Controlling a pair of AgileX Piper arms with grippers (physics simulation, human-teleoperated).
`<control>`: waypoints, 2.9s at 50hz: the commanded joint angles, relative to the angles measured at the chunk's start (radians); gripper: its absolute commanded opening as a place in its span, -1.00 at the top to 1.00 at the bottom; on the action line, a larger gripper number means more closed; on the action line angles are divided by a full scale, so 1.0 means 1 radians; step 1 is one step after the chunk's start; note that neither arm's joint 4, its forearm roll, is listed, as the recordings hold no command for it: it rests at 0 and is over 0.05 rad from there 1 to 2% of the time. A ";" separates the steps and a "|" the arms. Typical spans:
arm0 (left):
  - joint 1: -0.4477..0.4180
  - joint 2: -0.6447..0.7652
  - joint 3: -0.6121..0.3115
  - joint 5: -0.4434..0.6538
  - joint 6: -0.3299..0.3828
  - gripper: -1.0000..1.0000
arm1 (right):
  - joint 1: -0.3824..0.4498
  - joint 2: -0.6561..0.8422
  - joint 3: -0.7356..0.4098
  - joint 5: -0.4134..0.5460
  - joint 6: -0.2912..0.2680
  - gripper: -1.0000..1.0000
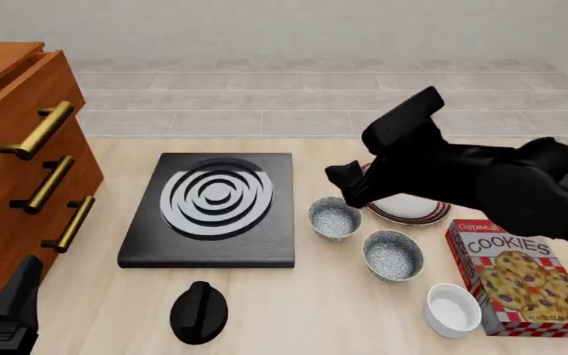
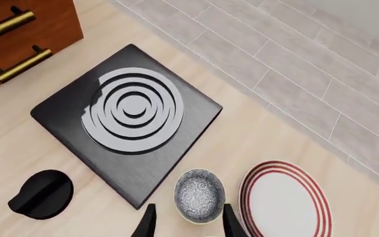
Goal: Pick the akita bowl from table center and place it on the plate.
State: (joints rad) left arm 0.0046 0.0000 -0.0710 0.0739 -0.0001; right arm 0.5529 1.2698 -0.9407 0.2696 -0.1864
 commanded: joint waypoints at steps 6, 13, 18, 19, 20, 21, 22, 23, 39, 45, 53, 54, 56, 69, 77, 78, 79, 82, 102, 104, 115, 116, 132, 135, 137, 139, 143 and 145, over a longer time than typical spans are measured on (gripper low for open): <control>0.000 0.000 0.000 0.000 0.000 -1.00 | -0.001 0.111 -0.016 -0.056 0.016 -1.00; 0.000 0.000 0.000 0.000 0.000 -1.00 | 0.000 0.143 -0.001 -0.096 0.005 -1.00; 0.000 0.000 0.000 0.000 0.000 -1.00 | -0.011 0.166 -0.011 -0.111 0.007 -1.00; 0.000 0.000 0.000 0.000 0.000 -1.00 | -0.013 0.173 -0.018 -0.109 0.020 -1.00; 0.000 0.000 0.000 0.000 0.000 -1.00 | -0.023 0.185 -0.026 -0.109 0.014 -1.00; 0.000 0.000 0.000 0.000 0.000 -1.00 | -0.021 0.185 -0.027 -0.110 0.019 -1.00; 0.000 0.000 0.000 0.000 0.000 -1.00 | -0.019 0.187 -0.029 -0.111 0.019 -1.00; 0.000 0.000 0.000 0.000 0.000 -1.00 | -0.023 0.192 -0.035 -0.110 0.025 -1.00; 0.000 0.000 0.000 0.000 0.000 -1.00 | -0.032 0.270 -0.038 -0.150 0.046 -1.00; 0.000 0.000 0.000 0.000 0.000 -1.00 | -0.025 0.282 -0.036 -0.156 0.053 -1.00; 0.000 0.000 0.000 0.000 0.000 -1.00 | -0.016 0.294 -0.012 -0.180 0.066 -1.00; 0.000 0.000 0.000 0.000 0.000 -1.00 | -0.016 0.295 -0.011 -0.181 0.067 -1.00; 0.000 0.000 0.000 0.000 0.000 -1.00 | -0.016 0.298 -0.010 -0.185 0.064 -1.00; 0.000 0.000 0.000 0.000 0.000 -1.00 | -0.014 0.320 -0.004 -0.203 0.072 -1.00; 0.000 0.000 0.000 0.000 0.000 -1.00 | -0.009 0.334 0.011 -0.223 0.080 -1.00; 0.000 0.000 0.000 0.000 0.000 -1.00 | -0.010 0.336 0.013 -0.226 0.077 -1.00; 0.000 0.000 0.000 0.000 0.000 -1.00 | -0.013 0.339 0.011 -0.227 0.079 -1.00; 0.000 0.000 0.000 0.000 0.000 -1.00 | -0.020 0.350 0.007 -0.230 0.078 -1.00; 0.000 0.000 0.000 0.000 0.000 -1.00 | -0.028 0.387 0.029 -0.279 0.081 -1.00; 0.000 0.000 0.000 0.000 0.000 -1.00 | -0.028 0.389 0.029 -0.281 0.082 -1.00; 0.000 0.000 0.000 0.000 0.000 -1.00 | -0.026 0.408 0.024 -0.290 0.081 -1.00; 0.000 0.000 0.000 0.000 0.000 -1.00 | -0.026 0.409 0.025 -0.292 0.081 -1.00; 0.000 0.000 0.000 0.000 0.000 -1.00 | -0.014 0.428 0.043 -0.321 0.091 -1.00; 0.000 0.000 0.000 0.000 0.000 -1.00 | -0.014 0.436 0.044 -0.328 0.093 -1.00; 0.000 0.000 0.000 0.000 0.000 -1.00 | -0.013 0.443 0.046 -0.334 0.095 -1.00; 0.000 0.000 0.000 0.000 0.000 -1.00 | -0.014 0.449 0.044 -0.337 0.095 -1.00; 0.000 0.000 0.000 0.000 0.000 -1.00 | -0.016 0.458 0.038 -0.338 0.095 -1.00; 0.000 0.000 0.000 0.000 0.000 -1.00 | -0.017 0.461 0.037 -0.340 0.095 -1.00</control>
State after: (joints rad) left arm 0.0045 0.0000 -0.0710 0.0739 0.0000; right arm 0.5359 1.7111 -0.9033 -0.0559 -0.0943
